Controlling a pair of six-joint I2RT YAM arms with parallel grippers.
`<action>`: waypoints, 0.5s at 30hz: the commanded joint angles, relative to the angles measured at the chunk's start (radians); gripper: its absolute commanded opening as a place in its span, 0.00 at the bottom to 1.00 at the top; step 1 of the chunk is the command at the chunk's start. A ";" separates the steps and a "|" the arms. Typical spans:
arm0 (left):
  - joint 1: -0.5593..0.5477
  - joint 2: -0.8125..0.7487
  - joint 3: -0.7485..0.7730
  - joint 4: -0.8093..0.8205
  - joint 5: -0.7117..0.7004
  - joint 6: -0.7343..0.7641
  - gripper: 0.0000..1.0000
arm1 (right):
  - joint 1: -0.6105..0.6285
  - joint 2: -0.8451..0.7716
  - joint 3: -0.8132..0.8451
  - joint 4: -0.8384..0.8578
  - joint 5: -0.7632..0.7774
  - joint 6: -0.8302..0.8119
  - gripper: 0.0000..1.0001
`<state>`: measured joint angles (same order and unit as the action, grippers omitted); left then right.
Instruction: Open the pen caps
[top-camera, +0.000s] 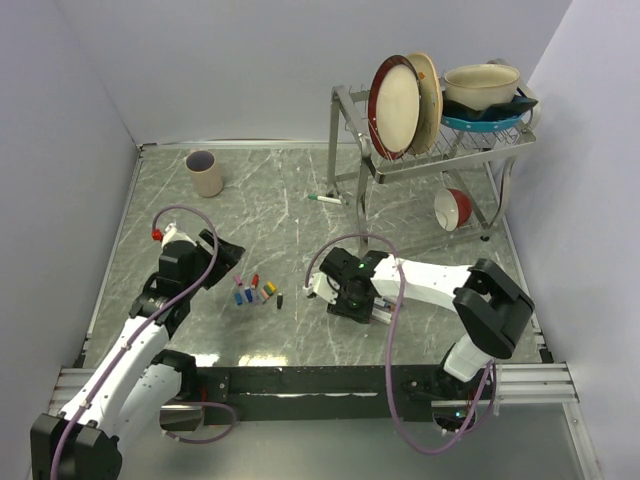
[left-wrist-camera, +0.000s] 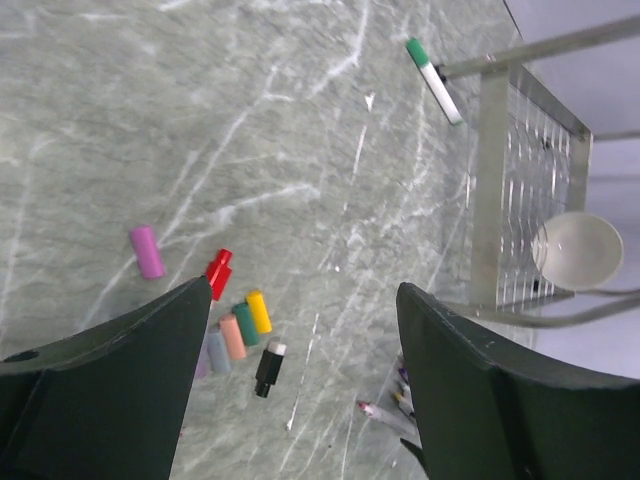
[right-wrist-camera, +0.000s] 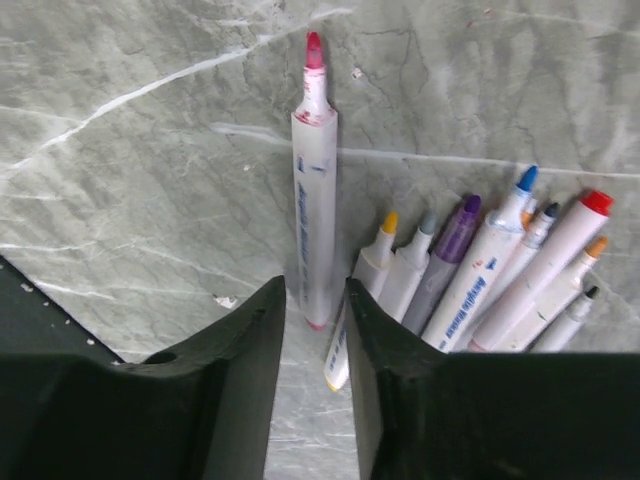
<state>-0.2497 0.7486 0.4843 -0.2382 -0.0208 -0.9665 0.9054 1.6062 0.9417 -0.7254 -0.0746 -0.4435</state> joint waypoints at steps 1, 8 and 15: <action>0.003 0.015 -0.023 0.123 0.097 0.045 0.81 | 0.001 -0.126 0.011 0.000 -0.027 -0.035 0.40; 0.001 0.155 0.010 0.209 0.166 0.066 0.80 | -0.029 -0.279 0.020 -0.032 -0.163 -0.115 0.46; -0.031 0.307 0.071 0.286 0.168 0.098 0.81 | -0.126 -0.439 0.023 -0.002 -0.264 -0.147 0.48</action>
<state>-0.2596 0.9985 0.4706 -0.0563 0.1207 -0.9218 0.8349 1.2472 0.9424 -0.7441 -0.2581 -0.5568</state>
